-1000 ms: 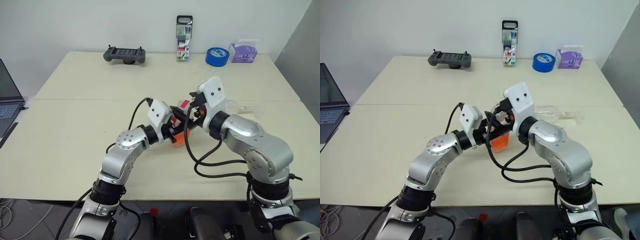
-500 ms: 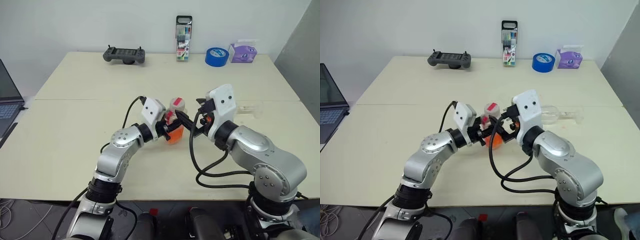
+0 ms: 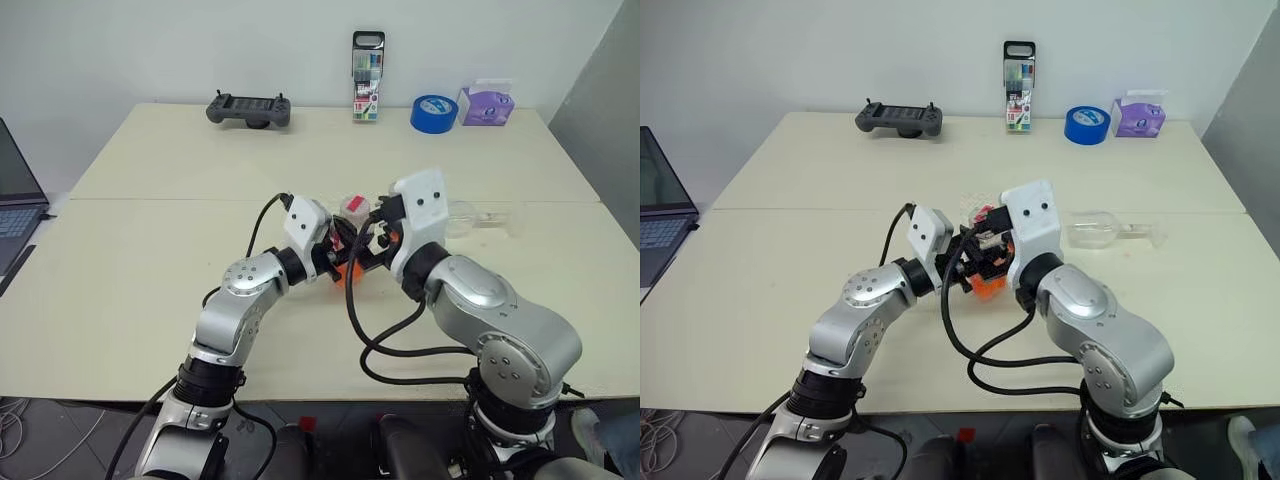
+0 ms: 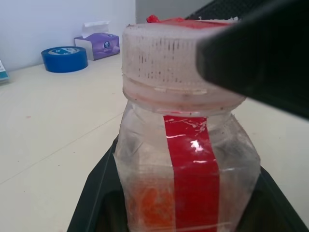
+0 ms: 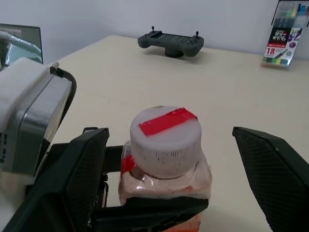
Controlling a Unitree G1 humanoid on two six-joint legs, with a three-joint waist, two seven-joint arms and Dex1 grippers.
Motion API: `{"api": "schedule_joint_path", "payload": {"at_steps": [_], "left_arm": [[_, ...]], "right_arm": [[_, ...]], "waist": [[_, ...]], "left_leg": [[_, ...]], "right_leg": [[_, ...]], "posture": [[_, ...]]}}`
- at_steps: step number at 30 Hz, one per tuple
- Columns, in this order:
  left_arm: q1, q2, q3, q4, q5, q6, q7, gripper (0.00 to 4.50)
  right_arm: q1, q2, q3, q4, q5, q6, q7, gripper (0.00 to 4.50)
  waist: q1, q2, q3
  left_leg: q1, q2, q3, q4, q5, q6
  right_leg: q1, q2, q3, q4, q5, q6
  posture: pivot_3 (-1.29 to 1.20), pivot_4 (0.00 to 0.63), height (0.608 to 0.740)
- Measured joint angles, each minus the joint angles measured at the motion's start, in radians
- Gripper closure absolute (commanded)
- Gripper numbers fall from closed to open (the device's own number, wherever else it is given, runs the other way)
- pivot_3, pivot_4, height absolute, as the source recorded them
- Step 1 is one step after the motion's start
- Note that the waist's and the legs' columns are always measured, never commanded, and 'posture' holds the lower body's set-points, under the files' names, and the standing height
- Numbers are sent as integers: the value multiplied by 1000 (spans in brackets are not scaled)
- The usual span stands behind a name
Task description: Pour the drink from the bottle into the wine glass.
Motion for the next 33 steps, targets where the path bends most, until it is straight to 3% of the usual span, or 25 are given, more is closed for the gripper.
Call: {"api": "schedule_joint_path", "payload": {"at_steps": [7,11,15,19,22,25,29,33], "left_arm": [[7,0,0,0,1,0,4,2760],[7,-1,0,0,1,0,17,2760],[6,-3,3,6,4,0,27,2760],[5,-6,-11,4,5,1,15,2767],[-12,-11,-17,-3,2,1,16,2767],[-25,-6,-5,-4,6,2,26,2767],[-20,-4,-6,-5,9,8,40,2774],[7,0,-10,-22,8,21,41,2774]], "right_arm": [[-17,-4,23,29,-24,2,6,2676],[-31,-20,20,49,-24,-6,32,2676],[-37,-118,-3,137,21,-121,195,2676],[-80,-336,-90,424,146,-383,674,2676],[-176,-414,-82,690,162,-568,964,2676],[-282,-431,-33,887,127,-707,1118,2676],[-351,-444,9,1003,96,-770,1215,2676],[-353,-472,18,1028,91,-776,1264,1325]], "waist": [[0,0,0],[0,0,0],[0,0,0],[0,0,0],[-3,0,0],[-12,0,0],[-9,0,0],[0,0,0]], "left_leg": [[0,0,0,0,0,0],[0,0,0,0,0,0],[0,-1,2,0,0,0],[1,-2,4,1,0,1],[2,-1,6,0,0,1],[3,1,6,-1,-1,1],[0,3,2,-1,0,1],[-1,0,1,0,0,1]], "right_leg": [[0,0,0,0,0,0],[0,0,0,0,0,0],[0,0,-1,0,0,0],[2,3,-1,-2,0,0],[2,3,0,-1,0,0],[1,6,1,0,0,0],[0,4,0,0,0,0],[-1,-1,0,0,0,0]], "posture": [[0,150,740],[0,150,740],[0,150,740],[0,150,740],[0,150,740],[0,150,740],[0,150,740],[0,150,740]]}}
